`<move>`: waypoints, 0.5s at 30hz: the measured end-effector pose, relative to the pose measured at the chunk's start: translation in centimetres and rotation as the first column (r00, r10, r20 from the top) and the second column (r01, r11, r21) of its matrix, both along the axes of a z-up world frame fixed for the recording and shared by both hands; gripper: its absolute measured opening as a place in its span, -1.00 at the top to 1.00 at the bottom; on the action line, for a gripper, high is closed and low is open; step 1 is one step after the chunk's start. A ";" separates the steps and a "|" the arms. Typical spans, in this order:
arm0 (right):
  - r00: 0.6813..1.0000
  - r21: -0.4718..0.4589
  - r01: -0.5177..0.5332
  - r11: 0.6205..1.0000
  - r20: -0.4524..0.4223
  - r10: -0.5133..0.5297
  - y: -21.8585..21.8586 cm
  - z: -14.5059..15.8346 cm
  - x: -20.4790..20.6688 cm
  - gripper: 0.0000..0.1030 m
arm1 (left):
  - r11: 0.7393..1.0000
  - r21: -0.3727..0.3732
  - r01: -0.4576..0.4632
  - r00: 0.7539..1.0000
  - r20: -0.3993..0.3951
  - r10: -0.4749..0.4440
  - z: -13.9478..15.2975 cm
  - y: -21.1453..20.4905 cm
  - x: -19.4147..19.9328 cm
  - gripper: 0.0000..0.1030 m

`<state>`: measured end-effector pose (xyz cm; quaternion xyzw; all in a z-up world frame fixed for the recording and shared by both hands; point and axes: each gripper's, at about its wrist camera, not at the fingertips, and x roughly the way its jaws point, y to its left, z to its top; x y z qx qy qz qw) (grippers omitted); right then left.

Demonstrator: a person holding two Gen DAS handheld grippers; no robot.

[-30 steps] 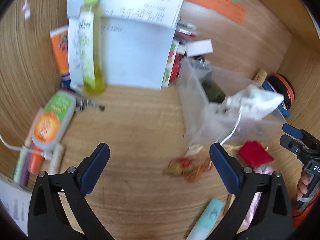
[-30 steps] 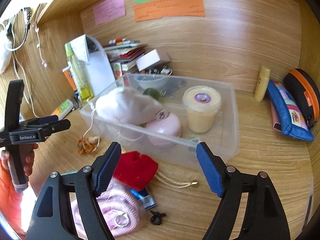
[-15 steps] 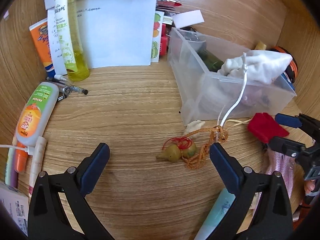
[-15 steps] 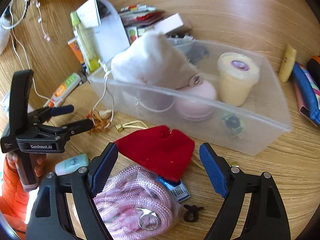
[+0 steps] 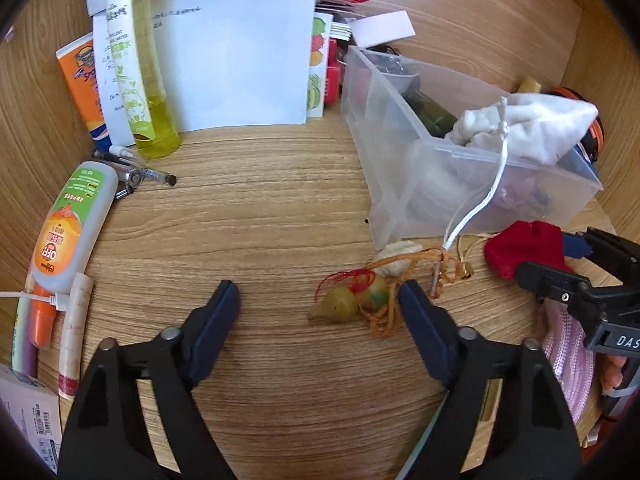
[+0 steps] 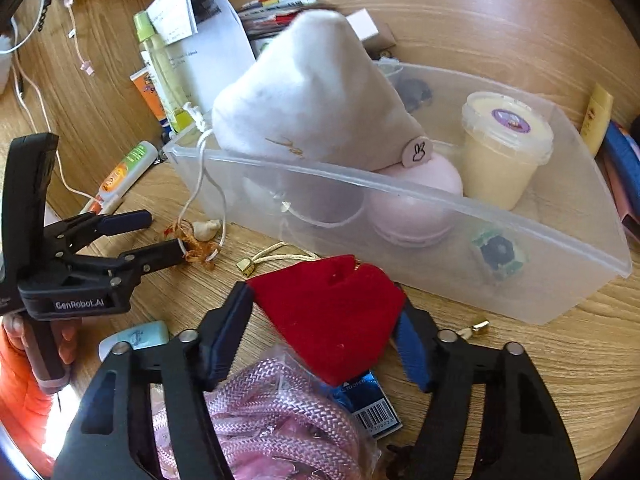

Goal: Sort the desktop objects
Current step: 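Grasp the small gourd charm with the left gripper while the right grasps the red pouch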

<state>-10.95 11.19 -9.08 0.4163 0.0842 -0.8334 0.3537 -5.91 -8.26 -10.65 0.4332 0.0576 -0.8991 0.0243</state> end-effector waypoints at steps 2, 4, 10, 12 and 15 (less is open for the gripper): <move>1.000 -0.008 -0.014 1.000 -0.003 0.014 -0.1 0.1 0.1 0.10 | 1.000 0.008 -0.012 1.000 -0.007 0.012 0.0 -0.2 0.1 -0.36; 1.000 -0.012 -0.018 1.000 -0.006 0.018 -0.1 0.2 0.0 0.35 | 1.000 0.015 -0.021 1.000 -0.012 0.021 -0.2 -0.5 0.1 -0.24; 0.999 -0.032 -0.019 0.999 -0.030 0.018 0.3 0.7 0.5 0.44 | 0.998 0.015 -0.066 0.998 -0.021 0.066 -0.2 -0.9 0.2 0.28; 0.999 -0.040 -0.016 0.999 -0.041 0.015 0.7 1.0 0.7 0.44 | 0.996 0.017 -0.082 0.996 -0.021 0.083 -0.2 -1.3 0.0 0.46; 0.998 -0.055 -0.014 0.998 -0.065 0.011 1.7 1.6 1.1 0.44 | 0.995 0.026 -0.099 0.995 -0.023 0.099 -0.1 -1.6 0.0 0.56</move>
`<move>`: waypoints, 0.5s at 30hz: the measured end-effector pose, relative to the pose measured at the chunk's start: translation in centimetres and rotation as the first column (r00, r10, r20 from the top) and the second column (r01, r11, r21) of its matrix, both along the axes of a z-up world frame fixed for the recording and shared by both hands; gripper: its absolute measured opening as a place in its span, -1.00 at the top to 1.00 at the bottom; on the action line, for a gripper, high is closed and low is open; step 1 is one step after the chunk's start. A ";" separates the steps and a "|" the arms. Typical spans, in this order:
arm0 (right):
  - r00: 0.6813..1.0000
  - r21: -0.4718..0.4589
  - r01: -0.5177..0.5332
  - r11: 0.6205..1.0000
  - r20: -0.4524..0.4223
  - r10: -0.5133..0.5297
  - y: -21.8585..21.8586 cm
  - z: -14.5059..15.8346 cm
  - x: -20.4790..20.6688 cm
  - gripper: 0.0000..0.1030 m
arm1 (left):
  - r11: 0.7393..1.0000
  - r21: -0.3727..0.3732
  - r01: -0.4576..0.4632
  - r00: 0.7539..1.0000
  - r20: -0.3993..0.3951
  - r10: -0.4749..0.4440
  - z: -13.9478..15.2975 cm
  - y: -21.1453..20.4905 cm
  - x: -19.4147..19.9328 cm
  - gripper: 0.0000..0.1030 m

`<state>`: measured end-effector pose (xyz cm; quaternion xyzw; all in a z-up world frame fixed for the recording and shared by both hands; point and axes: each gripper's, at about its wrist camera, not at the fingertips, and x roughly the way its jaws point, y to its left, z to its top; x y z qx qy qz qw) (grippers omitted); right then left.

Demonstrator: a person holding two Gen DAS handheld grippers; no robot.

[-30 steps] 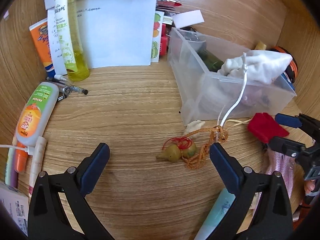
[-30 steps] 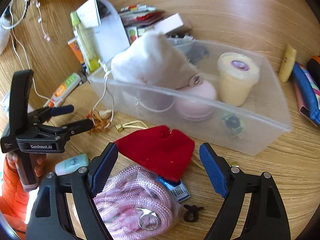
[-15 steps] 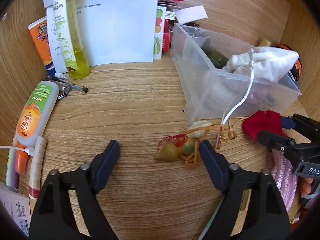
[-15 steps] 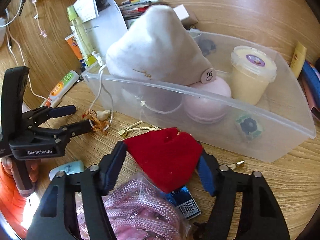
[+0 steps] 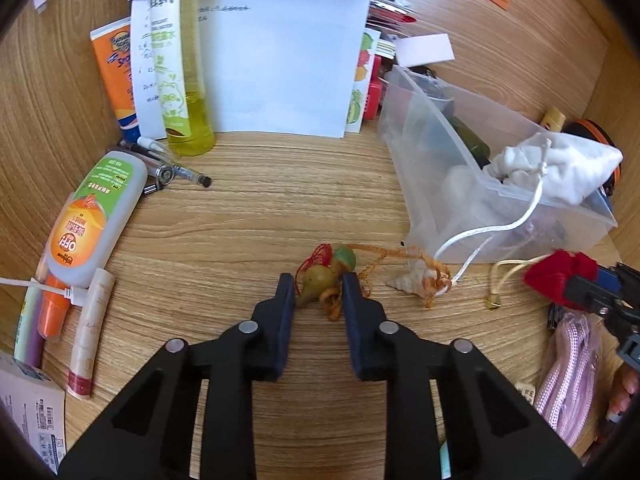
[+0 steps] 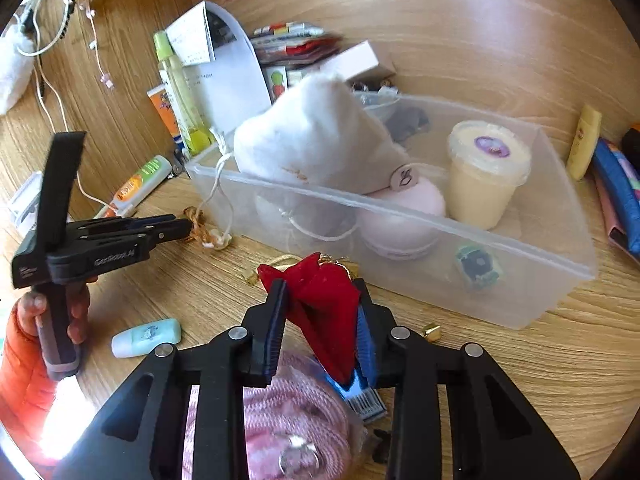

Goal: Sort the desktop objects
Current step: 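Grasp the small gourd charm with the left gripper while the right grasps the red pouch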

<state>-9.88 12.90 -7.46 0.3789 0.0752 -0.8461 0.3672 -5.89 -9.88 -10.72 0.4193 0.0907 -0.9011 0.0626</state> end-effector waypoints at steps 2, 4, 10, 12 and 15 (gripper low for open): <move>1.000 -0.016 0.001 1.000 -0.014 -0.001 0.8 0.6 0.4 0.44 | 1.000 -0.002 -0.008 1.000 0.000 0.008 0.1 -0.1 0.1 0.56; 1.000 -0.029 0.005 1.000 -0.028 -0.006 1.6 1.2 0.7 0.44 | 1.000 -0.008 -0.012 1.000 -0.001 0.012 0.2 0.0 0.3 0.57; 0.998 -0.070 0.031 0.997 -0.056 -0.035 3.9 3.2 1.4 0.44 | 1.000 -0.011 0.016 1.000 0.004 -0.016 0.4 0.9 1.3 0.72; 0.997 -0.085 0.039 0.996 -0.068 -0.044 4.4 3.8 1.6 0.44 | 0.999 -0.019 0.030 0.999 0.012 -0.030 0.5 1.1 1.7 0.72; 0.995 -0.100 0.048 0.994 -0.081 -0.056 4.9 4.4 1.7 0.44 | 0.999 -0.032 0.034 0.999 0.013 -0.033 0.8 1.3 2.0 0.71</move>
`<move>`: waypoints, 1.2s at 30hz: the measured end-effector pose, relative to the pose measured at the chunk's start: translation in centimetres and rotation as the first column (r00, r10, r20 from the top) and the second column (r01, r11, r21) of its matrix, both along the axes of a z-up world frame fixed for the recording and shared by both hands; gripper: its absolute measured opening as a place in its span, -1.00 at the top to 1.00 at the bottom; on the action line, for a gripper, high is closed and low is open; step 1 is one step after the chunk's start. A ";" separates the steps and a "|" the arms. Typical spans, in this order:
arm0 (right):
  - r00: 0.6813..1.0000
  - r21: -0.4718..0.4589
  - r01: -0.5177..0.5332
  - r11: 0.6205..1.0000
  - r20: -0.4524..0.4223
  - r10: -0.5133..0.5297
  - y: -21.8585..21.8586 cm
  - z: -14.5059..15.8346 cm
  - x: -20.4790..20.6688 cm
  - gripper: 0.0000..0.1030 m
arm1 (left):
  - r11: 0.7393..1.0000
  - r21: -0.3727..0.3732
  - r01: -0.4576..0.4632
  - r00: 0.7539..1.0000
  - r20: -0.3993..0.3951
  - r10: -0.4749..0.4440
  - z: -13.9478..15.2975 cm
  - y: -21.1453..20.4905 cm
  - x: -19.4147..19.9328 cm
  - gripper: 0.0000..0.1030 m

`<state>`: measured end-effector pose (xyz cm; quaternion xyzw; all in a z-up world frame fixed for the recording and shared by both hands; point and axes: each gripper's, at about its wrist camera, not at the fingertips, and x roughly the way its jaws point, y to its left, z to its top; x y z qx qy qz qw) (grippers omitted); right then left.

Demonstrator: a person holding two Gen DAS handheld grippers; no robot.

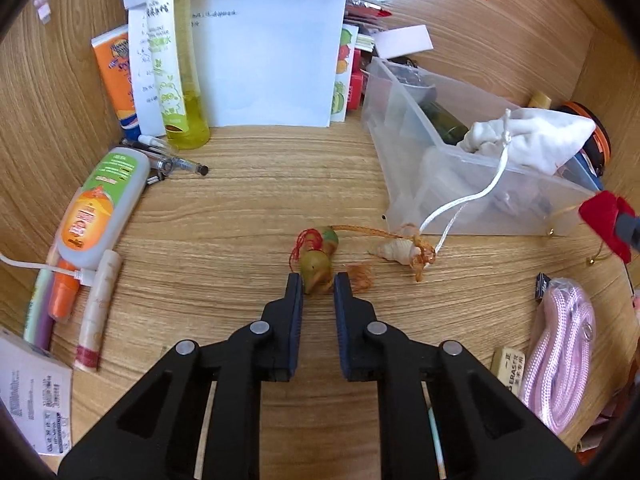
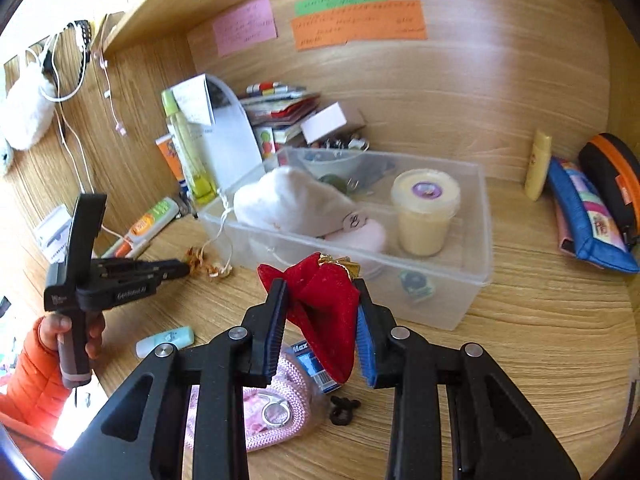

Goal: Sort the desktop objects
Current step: 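Grasp the small gourd charm with the left gripper while the right grasps the red pouch, then carry the gourd charm and red pouch into the clear box and open both grippers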

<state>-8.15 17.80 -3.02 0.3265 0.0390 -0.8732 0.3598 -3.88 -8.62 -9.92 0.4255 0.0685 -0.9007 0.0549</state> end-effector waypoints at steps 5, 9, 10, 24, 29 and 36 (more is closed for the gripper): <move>1.000 -0.026 0.005 1.000 -0.017 -0.005 0.4 1.1 0.1 0.44 | 0.998 -0.064 -0.002 1.000 -0.017 0.001 0.4 0.4 -0.4 -0.09; 0.998 -0.026 0.015 1.000 -0.053 -0.017 0.8 2.2 0.1 0.44 | 0.996 -0.085 0.030 1.000 0.005 -0.030 -0.1 0.9 -1.8 -0.09; 0.998 -0.029 0.021 0.999 -0.064 -0.023 1.0 2.6 0.0 0.44 | 0.995 -0.090 0.033 0.999 0.014 -0.032 -0.3 0.9 -2.2 -0.09; 0.987 -0.039 0.068 0.997 -0.143 -0.073 1.0 5.7 -3.3 0.44 | 1.000 -0.018 -0.008 1.000 -0.020 0.008 0.0 -1.5 -2.5 0.63; 0.988 -0.038 0.065 0.997 -0.139 -0.070 0.3 5.9 -5.0 0.44 | 0.999 0.049 -0.019 0.994 -0.104 0.024 3.3 -2.3 -1.0 0.63; 0.992 -0.045 0.062 0.997 -0.107 -0.066 -0.5 5.2 -6.7 0.44 | 0.996 0.083 0.038 0.966 -0.256 -0.016 9.5 -1.7 0.0 0.63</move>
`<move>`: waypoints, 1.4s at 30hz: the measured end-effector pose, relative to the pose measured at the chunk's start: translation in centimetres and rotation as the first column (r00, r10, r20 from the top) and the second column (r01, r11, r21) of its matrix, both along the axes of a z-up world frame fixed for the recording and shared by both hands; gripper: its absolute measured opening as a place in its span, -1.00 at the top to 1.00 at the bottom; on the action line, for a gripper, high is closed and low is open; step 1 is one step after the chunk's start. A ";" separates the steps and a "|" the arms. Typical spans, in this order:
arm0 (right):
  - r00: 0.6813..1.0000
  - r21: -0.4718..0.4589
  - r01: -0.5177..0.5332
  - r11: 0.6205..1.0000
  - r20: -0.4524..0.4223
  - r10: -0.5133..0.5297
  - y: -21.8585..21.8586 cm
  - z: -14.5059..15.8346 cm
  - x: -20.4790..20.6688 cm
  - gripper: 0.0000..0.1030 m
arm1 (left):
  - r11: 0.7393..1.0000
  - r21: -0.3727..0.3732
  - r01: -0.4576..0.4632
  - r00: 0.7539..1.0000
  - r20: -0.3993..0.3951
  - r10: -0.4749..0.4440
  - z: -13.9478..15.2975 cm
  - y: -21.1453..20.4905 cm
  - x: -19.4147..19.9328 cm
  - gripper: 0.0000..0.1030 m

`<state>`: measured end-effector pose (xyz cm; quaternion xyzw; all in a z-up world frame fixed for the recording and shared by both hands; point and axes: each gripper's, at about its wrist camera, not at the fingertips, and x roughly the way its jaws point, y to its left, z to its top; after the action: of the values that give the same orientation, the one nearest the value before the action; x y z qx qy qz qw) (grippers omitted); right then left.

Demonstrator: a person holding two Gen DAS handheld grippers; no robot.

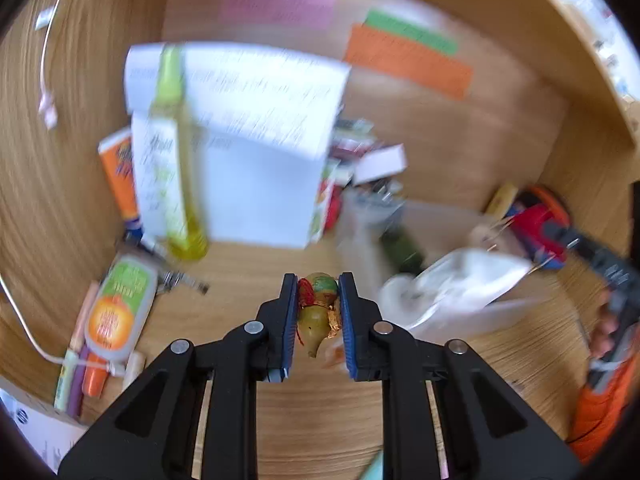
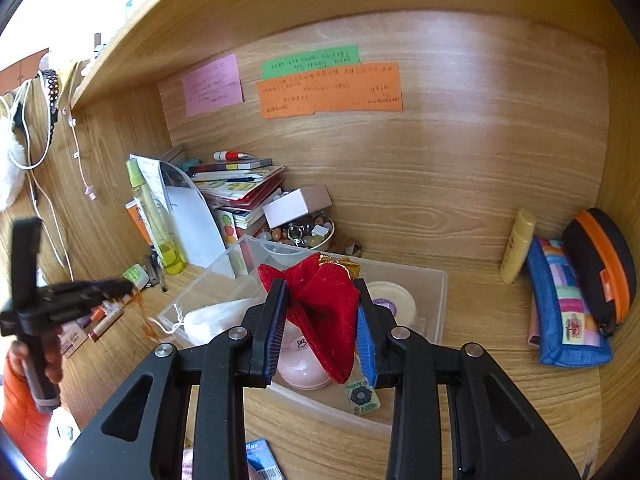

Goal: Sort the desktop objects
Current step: 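Carry the gourd charm and red pouch into the clear box and open both grippers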

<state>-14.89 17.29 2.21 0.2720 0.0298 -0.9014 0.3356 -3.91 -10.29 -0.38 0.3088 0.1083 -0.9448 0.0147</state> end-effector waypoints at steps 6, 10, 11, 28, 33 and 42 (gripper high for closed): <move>0.999 -0.021 0.011 1.000 0.051 -0.010 0.5 -1.1 -1.1 0.44 | 0.997 -0.005 0.082 0.994 -0.073 -0.082 3.4 3.1 -2.1 0.63; 0.998 -0.030 0.021 0.999 0.067 -0.018 1.4 -1.7 -1.2 0.43 | 0.994 -0.016 0.109 0.992 -0.060 -0.110 3.5 4.4 -4.0 0.63; 0.997 -0.031 0.020 0.999 0.073 -0.018 1.6 -1.9 -1.2 0.43 | 0.994 -0.014 0.113 0.992 -0.051 -0.113 3.3 4.6 -4.6 0.63; 0.991 0.034 0.000 0.999 0.133 -0.004 1.7 -5.2 -0.7 0.39 | 0.993 -0.005 0.118 0.984 0.137 -0.116 -3.1 5.8 -10.0 0.63; 0.989 0.070 0.008 0.998 0.146 -0.018 1.3 -6.0 -1.0 0.39 | 0.989 0.004 0.148 0.978 0.151 -0.146 -3.5 6.4 -10.5 0.63; 0.991 0.087 -0.002 0.996 0.131 -0.010 0.9 -6.1 -0.4 -0.05 | 0.989 0.020 0.146 0.984 0.103 -0.147 -1.7 6.0 -8.6 0.04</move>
<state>-15.29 18.23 -3.87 0.3450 0.0461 -0.8801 0.3229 -12.56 -4.33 -2.11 0.3648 0.0904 -0.9253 -0.0510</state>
